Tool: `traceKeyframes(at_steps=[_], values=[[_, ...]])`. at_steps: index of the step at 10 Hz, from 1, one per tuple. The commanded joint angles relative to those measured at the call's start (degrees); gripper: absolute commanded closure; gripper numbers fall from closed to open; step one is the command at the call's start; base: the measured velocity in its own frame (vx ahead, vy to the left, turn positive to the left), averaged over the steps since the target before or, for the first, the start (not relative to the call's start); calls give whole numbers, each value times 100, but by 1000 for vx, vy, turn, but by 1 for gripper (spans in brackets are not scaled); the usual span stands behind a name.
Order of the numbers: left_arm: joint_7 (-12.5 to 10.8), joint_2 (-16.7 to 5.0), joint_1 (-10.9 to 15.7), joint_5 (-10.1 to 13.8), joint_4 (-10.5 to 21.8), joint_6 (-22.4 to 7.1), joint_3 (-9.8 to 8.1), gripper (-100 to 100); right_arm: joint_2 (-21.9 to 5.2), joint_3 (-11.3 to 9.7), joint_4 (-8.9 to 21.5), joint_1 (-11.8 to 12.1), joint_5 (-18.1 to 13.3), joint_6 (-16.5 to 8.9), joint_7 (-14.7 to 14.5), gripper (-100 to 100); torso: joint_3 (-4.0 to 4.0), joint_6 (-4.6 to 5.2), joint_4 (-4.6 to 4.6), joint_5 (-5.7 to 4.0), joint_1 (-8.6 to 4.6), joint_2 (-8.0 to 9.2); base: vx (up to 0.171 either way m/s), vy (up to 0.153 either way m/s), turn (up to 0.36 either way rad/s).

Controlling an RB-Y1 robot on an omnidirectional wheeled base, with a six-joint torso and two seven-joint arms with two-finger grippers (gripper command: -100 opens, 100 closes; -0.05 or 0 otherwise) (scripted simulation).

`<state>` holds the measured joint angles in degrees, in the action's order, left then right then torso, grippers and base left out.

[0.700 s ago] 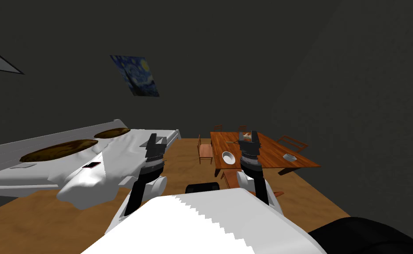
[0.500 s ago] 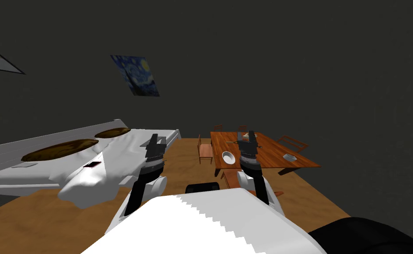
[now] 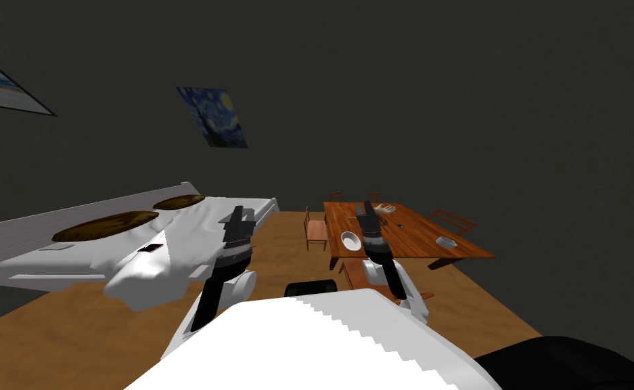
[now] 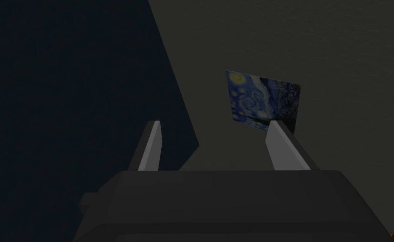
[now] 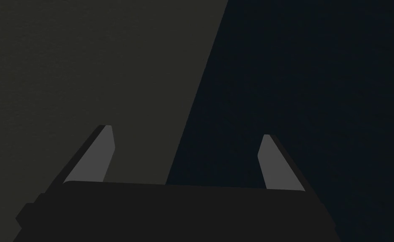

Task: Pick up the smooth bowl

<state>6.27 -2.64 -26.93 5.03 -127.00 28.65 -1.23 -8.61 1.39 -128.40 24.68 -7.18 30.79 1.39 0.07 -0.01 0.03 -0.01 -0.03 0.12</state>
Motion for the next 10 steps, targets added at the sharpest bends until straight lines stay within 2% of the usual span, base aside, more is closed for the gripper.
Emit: traceKeyframes(at_steps=[1,3,4,6,7,8,9,10], values=[[0,0,0,0,0,0,0,0,-76,-63,152,-25,-16,10,-171,-100,0,0,0,0,0,0,-26,-6,14],[0,0,0,0,0,0,0,0,-360,-229,501,-256,-47,-198,-537,-100,-3,1,-1,0,0,-5,-27,-5,39],[0,0,0,0,0,0,0,0,-360,-229,501,-256,-47,-198,-600,-100,-2,1,-1,0,-1,-3,-29,-4,26],[0,0,0,0,0,0,0,0,-638,-426,899,-519,-78,-432,-976,-100,-2,1,-1,0,2,-4,-30,-2,53],[0,0,0,0,0,0,0,0,-638,-426,912,-519,-78,-432,-1080,-100,-2,0,-1,0,0,-3,-26,-4,32],[0,0,0,0,0,0,0,0,-777,-537,1101,-658,-93,-556,-1274,-100,-2,2,-1,0,0,-4,-26,2,46],[0,0,0,0,0,0,0,0,-777,-537,1139,-658,-93,-556,-1333,-100,-3,1,-1,0,2,-5,-21,1,33],[0,0,-1,0,0,0,0,0,-915,-658,1359,-799,-107,-683,-1556,-100,-3,3,-1,1,2,-5,-29,-2,58]])
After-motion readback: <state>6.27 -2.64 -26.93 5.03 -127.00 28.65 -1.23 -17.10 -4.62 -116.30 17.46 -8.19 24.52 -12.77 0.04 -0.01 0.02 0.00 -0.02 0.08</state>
